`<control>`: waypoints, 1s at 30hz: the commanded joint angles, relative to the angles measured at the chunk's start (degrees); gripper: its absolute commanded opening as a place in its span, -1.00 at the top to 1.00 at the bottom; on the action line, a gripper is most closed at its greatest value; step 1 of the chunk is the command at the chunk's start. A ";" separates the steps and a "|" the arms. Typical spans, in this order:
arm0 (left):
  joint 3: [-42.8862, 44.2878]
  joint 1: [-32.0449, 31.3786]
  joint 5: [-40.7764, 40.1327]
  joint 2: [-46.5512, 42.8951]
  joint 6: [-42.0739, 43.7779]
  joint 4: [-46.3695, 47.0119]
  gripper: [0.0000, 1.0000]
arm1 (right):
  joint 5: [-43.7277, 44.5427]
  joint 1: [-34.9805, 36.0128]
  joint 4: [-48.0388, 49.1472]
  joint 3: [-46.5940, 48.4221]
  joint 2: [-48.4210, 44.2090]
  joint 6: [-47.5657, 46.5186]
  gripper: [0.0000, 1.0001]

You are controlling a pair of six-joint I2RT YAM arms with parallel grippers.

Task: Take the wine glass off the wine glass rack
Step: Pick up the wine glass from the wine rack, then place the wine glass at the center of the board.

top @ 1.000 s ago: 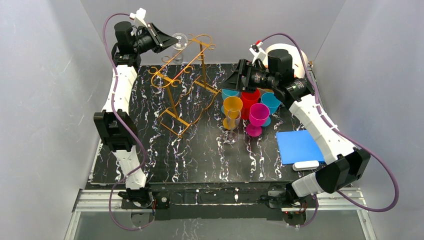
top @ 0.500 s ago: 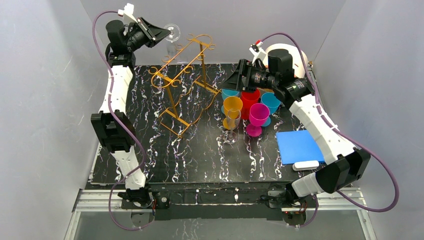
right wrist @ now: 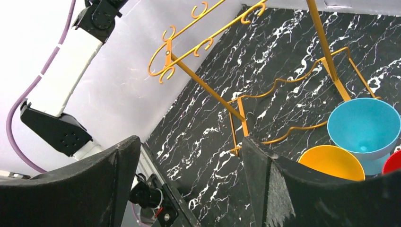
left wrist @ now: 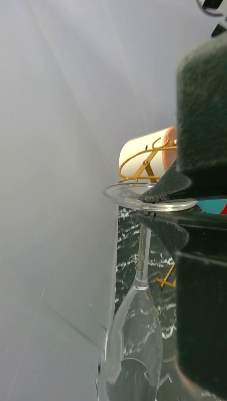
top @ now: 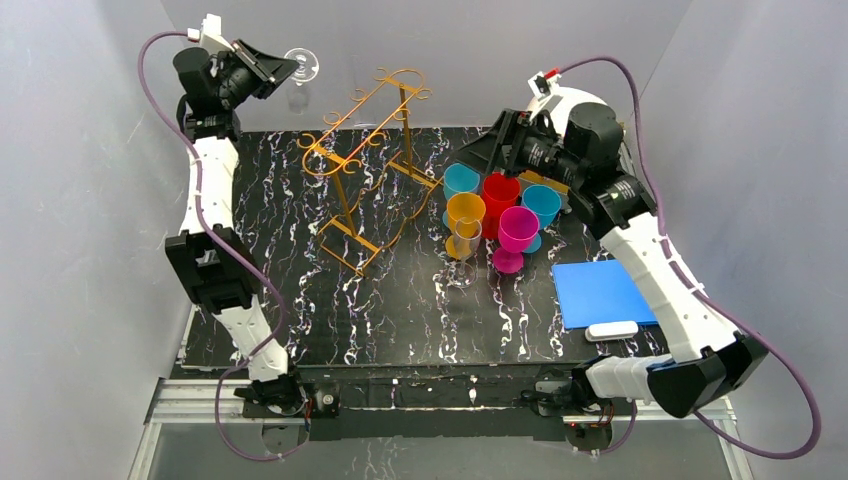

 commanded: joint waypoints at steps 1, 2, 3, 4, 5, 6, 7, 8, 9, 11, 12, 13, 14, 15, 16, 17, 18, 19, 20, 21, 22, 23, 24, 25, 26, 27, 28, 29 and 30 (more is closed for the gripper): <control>5.63 0.03 -3.78 -7.59 11.81 -13.85 1.00 | 1.52 0.16 13.41 -5.97 -2.53 5.79 -0.72; 7.43 0.04 -6.05 -7.63 14.35 -19.44 1.00 | 1.19 0.14 14.48 -6.32 -2.55 6.00 -0.72; 8.34 0.08 -8.71 -8.14 18.13 -24.20 1.00 | 0.84 0.18 14.53 -6.17 -2.30 5.80 -0.72; 7.85 0.08 -12.65 -9.25 20.64 -27.82 1.00 | 0.61 0.15 13.52 -5.64 -1.95 5.35 -0.71; 5.62 0.12 -16.24 -10.97 22.86 -29.11 1.00 | 0.54 0.14 12.30 -5.05 -1.60 4.71 -0.71; 2.05 0.13 -19.64 -13.07 25.08 -29.47 1.00 | 0.68 0.14 11.05 -4.39 -1.31 3.80 -0.71; -0.53 0.40 -23.09 -14.73 26.44 -30.65 1.00 | 1.22 0.14 9.53 -3.67 -1.09 2.39 -0.72; -2.13 0.86 -25.18 -16.20 27.41 -32.18 1.00 | 2.14 0.18 7.89 -2.90 -1.14 0.59 -0.73; -3.73 1.03 -26.21 -17.77 28.53 -33.08 1.00 | 4.10 0.17 6.27 -2.07 -1.28 -1.59 -0.76; -7.97 1.12 -26.22 -21.21 29.60 -33.00 1.00 | 7.94 0.18 4.42 -1.41 -2.19 -4.10 -0.82; -9.92 1.10 -25.94 -22.68 30.02 -33.10 1.00 | 9.46 0.13 4.50 -1.99 -2.70 -4.76 -0.85; -11.71 1.10 -25.59 -24.49 30.31 -33.51 1.00 | 10.47 0.10 5.12 -2.84 -3.43 -4.89 -0.87; -13.93 1.15 -25.55 -26.40 30.16 -33.96 1.00 | 11.48 0.10 5.77 -3.72 -3.94 -4.36 -0.88; -16.22 1.10 -25.44 -28.37 29.91 -34.05 1.00 | 12.85 0.06 6.54 -4.57 -4.50 -3.09 -0.89; -18.83 1.06 -25.38 -30.50 30.12 -34.11 1.00 | 14.74 0.08 7.11 -5.69 -5.36 -0.89 -0.89; -21.18 1.04 -25.98 -32.36 30.63 -34.82 1.00 | 16.44 0.05 8.47 -7.30 -6.57 1.20 -0.89; -23.18 1.14 -27.63 -34.13 31.35 -36.09 1.00 | 17.38 0.09 11.03 -9.88 -8.37 2.86 -0.90; -25.09 1.06 -29.02 -35.59 32.17 -37.42 1.00 | 18.01 0.09 14.14 -12.77 -10.30 4.06 -0.90; -26.63 1.05 -29.13 -36.80 32.53 -38.57 1.00 | 18.68 0.07 17.19 -15.19 -12.59 4.99 -0.89; -28.24 1.04 -28.22 -38.05 32.80 -39.46 1.00 | 19.13 0.05 18.65 -16.99 -14.00 5.80 -0.89; -30.73 1.14 -25.94 -40.09 32.83 -39.69 1.00 | 19.31 0.06 18.84 -17.89 -14.94 6.15 -0.89; -32.52 1.05 -23.90 -41.66 32.88 -39.65 1.00 | 19.05 0.09 17.99 -18.31 -15.41 6.20 -0.89; -33.92 1.01 -22.07 -43.18 33.46 -39.66 1.00 | 18.37 0.05 16.78 -18.54 -15.83 6.16 -0.90; -34.72 0.97 -20.97 -44.37 34.33 -40.67 1.00 | 17.28 0.09 15.26 -19.05 -16.23 6.20 -0.91; -35.36 0.92 -20.39 -45.64 35.17 -42.38 1.00 | 15.51 0.05 14.68 -20.00 -16.71 6.27 -0.91; -36.77 0.81 -19.29 -46.87 35.62 -43.44 1.00 | 13.11 0.05 14.70 -20.91 -17.42 6.25 -0.92; -38.41 0.75 -17.36 -48.01 35.75 -43.98 1.00 | 10.68 0.08 14.68 -21.76 -18.06 6.21 -0.94; -40.62 0.70 -14.15 -49.11 36.24 -44.27 1.00 | 7.08 0.05 14.77 -22.22 -18.82 6.64 -0.96; -42.36 0.74 -10.38 -49.87 37.72 -45.56 1.00 | 2.82 0.06 15.44 -22.36 -19.46 7.27 -0.97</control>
